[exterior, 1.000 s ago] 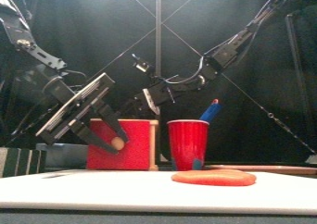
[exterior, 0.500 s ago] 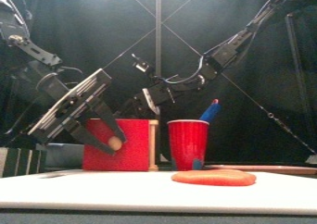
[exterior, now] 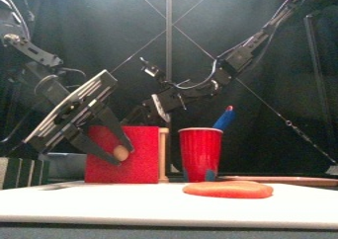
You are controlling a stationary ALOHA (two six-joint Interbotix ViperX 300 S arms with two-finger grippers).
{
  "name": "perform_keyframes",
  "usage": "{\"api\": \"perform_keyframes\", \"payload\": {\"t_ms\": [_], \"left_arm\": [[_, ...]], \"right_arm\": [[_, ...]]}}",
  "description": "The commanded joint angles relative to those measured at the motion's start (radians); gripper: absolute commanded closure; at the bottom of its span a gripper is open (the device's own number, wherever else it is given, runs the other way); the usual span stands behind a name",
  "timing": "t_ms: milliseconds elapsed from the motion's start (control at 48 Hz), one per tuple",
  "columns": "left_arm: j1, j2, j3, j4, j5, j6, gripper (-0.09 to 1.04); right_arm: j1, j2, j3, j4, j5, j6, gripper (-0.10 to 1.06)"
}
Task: Get the cutter from the drawer then cut the dough then place the extra dough in the bowl
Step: Open the drawer
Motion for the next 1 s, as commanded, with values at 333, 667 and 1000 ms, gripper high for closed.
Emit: {"api": "perform_keyframes", "payload": {"t_ms": [333,667,1000], "left_arm": [[-0.014,-0.017,-0.006,0.057,-0.005,0.006,0.13],[-0.014,-0.054,0.003,0.083,0.012,0.006,0.08],[-0.034,-0.264,0.106,0.083,0.164,-0.005,0.09]], "right_arm": [[-0.002,0.000,-0.006,0.002,0.031,0.002,0.94],[0.000,0.000,-0.008,0.002,0.032,0.002,0.94],[0.002,0.002,-0.009,0.002,0.041,0.002,0.94]]}}
